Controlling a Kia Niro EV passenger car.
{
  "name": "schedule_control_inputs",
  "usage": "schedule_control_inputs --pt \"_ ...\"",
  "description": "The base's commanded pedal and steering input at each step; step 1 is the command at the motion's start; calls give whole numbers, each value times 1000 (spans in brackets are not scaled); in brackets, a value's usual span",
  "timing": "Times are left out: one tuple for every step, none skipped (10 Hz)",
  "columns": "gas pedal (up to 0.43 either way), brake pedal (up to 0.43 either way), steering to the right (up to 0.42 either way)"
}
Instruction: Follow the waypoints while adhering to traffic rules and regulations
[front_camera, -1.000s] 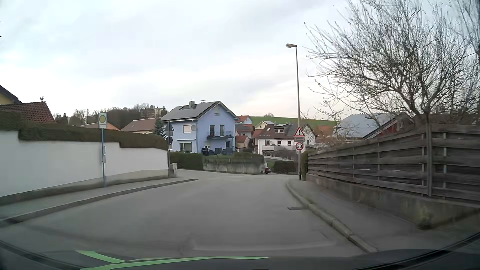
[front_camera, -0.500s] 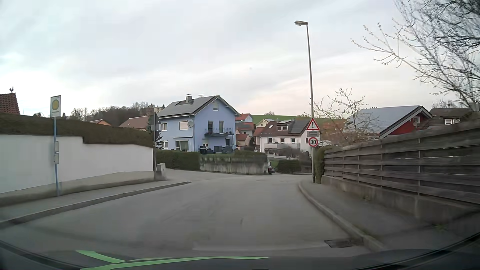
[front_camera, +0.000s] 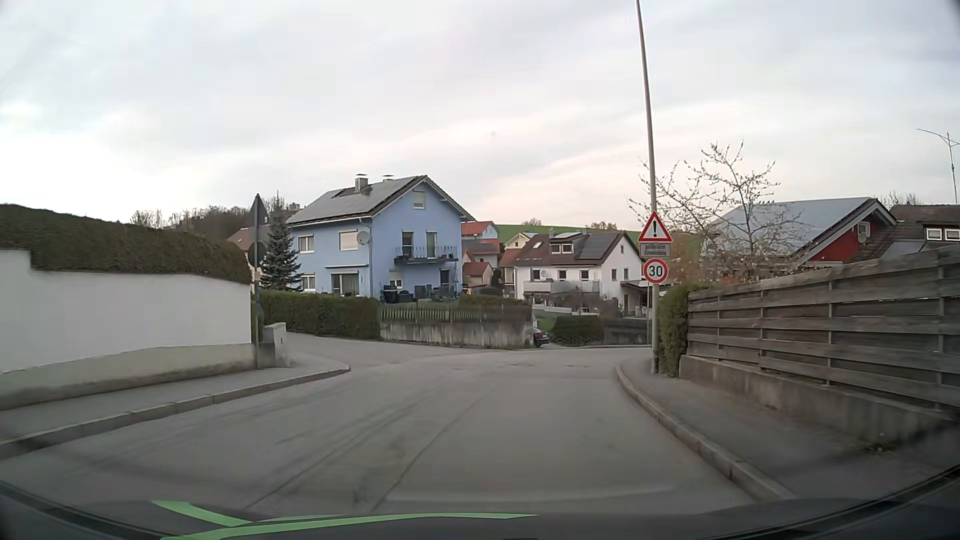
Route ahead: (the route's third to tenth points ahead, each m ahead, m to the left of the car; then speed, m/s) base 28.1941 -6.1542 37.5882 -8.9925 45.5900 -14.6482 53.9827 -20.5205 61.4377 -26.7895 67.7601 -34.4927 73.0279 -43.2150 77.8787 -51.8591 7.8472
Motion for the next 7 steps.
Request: schedule_control_inputs --pt "0 152 28" --pt "0 165 31" --pt "0 171 35" --pt "0 171 40" --pt "0 177 44" --pt "0 177 46" --pt "0 177 49"
